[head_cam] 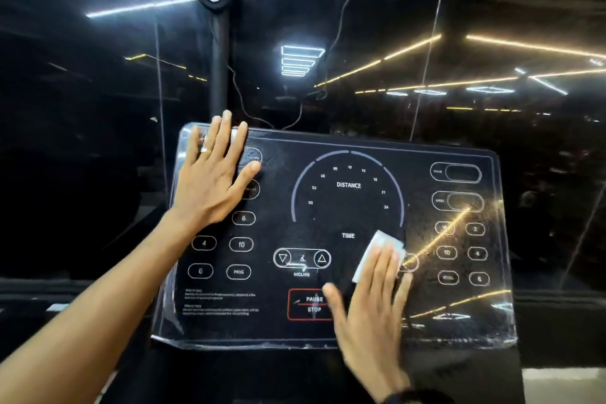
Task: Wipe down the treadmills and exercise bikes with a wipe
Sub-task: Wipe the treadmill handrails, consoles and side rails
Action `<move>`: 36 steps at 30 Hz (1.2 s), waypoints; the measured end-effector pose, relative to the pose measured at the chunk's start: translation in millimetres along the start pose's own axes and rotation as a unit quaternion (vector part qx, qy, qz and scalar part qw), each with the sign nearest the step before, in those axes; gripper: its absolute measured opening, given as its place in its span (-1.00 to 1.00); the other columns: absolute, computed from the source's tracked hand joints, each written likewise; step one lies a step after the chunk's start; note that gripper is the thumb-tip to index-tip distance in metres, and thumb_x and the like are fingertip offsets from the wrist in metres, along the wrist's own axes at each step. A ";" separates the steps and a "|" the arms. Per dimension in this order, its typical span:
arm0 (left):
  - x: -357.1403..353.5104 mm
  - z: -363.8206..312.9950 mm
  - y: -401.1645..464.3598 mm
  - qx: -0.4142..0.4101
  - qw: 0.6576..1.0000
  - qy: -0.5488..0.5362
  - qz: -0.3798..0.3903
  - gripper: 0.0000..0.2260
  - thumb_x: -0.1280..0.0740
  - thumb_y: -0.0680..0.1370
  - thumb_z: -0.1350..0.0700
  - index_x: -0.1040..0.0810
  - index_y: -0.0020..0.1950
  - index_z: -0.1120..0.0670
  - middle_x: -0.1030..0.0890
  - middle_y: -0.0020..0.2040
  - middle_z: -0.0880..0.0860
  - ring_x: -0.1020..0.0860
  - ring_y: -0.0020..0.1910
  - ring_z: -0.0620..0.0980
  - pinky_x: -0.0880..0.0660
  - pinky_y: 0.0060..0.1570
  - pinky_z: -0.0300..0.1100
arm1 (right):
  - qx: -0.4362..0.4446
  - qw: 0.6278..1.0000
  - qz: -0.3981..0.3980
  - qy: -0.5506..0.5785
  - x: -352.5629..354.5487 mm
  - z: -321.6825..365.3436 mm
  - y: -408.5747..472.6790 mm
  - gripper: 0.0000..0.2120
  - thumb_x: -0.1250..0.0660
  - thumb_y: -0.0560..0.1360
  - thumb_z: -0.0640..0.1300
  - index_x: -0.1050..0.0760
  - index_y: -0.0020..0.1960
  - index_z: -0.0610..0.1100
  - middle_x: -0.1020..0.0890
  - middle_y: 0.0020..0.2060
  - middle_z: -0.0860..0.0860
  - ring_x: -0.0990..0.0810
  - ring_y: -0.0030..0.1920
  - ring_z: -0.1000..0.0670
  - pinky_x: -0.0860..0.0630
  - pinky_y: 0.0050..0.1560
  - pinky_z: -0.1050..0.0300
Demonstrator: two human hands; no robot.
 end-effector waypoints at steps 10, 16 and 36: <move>0.0 4.4 -0.9 0.013 1.000 -0.013 0.020 -0.31 0.17 0.63 -0.32 0.07 0.64 0.06 0.14 0.64 0.10 0.20 0.61 0.02 0.33 0.53 0.09 | 0.135 0.989 -0.020 -0.052 18.7 62.1 77.2 -0.14 0.25 0.59 0.42 0.18 0.63 -0.20 0.15 0.62 -0.13 0.21 0.61 -0.09 0.34 0.54 -0.21; 1.4 10.8 -2.7 0.047 0.999 -0.011 0.022 -0.27 0.16 0.60 -0.37 0.05 0.64 0.03 0.16 0.60 0.30 0.23 0.59 0.22 0.26 0.54 0.13 | -0.001 1.000 -0.013 -0.011 6.1 7.2 32.8 -0.11 0.22 0.60 0.40 0.21 0.61 -0.29 0.12 0.61 -0.22 0.16 0.61 -0.16 0.11 0.54 -0.34; 18.3 29.3 -4.8 0.032 0.996 -0.049 0.060 -0.32 0.12 0.58 -0.38 -0.01 0.63 -0.08 -0.04 0.62 0.18 0.08 0.61 0.12 0.08 0.56 0.12 | -0.057 0.998 -0.020 0.021 -5.4 15.7 21.4 -0.12 0.27 0.59 0.40 0.28 0.60 -0.28 0.13 0.59 -0.26 0.19 0.61 -0.18 0.21 0.55 -0.31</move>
Point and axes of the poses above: each hand's wrist, its own y-axis towards the middle knuckle, its own x-axis out of the back of the hand, z = x × y, the point moved 3 cm from there along y, towards the middle knuckle
